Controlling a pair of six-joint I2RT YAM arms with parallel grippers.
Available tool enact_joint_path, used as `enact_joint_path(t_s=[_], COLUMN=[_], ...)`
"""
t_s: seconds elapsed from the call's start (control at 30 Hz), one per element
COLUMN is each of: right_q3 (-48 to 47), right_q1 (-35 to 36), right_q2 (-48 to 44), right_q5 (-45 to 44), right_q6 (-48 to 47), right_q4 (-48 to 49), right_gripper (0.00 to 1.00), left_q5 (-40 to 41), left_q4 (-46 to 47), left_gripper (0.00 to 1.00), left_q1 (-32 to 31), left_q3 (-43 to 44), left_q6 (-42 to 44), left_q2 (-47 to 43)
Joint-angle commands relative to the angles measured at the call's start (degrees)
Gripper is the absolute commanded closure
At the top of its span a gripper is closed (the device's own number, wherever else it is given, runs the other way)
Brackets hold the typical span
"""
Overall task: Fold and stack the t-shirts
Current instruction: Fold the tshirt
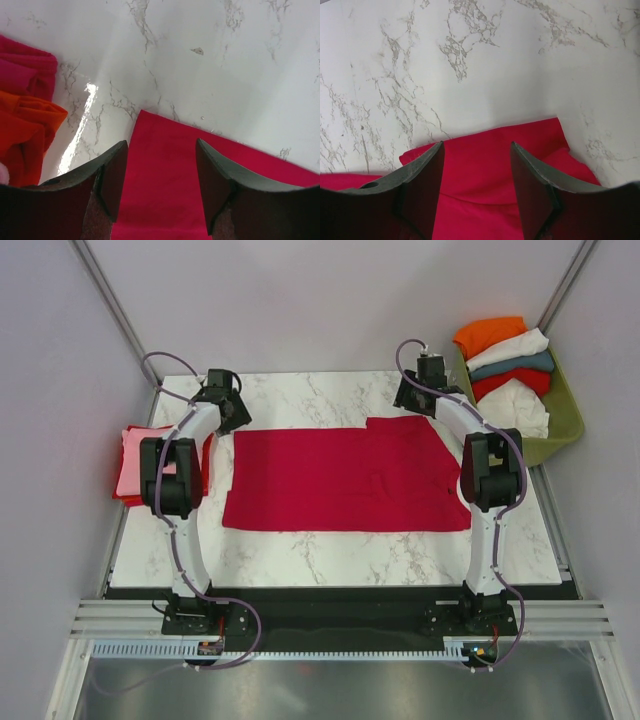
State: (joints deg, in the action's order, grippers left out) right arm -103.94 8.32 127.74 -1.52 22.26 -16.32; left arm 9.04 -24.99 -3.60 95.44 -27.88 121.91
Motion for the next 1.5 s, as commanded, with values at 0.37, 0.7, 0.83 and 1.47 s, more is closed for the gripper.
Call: enact_joint_path(t_s=[0.37, 0.7, 0.83, 1.47], right_q3=[1.20, 3.31, 1.20, -5.92], right_q1=[-1.64, -3.75, -3.75, -3.75], right_q2=[-2.32, -1.88, -0.05, 7.78], right_q5=[0.29, -3.04, -6.03, -7.45], right_q6=[0.50, -0.90, -2.66, -3.72], right_q4=[1.81, 1.38, -1.51, -5.92], right_gripper=[0.37, 0.36, 0.29, 0.37], left_q5=[-0.16, -2.18, -1.92, -2.00], left_q4=[-7.17, -8.23, -8.23, -8.32], left_gripper=[0.47, 0.70, 0.71, 0.60], left_q1=[0.70, 0.70, 0.70, 0.70], left_q3=[13.45, 13.55, 13.55, 12.49], left_q6=[-0.34, -0.33, 0.02, 1.69], left_q2=[10.54, 11.25, 11.16, 10.46])
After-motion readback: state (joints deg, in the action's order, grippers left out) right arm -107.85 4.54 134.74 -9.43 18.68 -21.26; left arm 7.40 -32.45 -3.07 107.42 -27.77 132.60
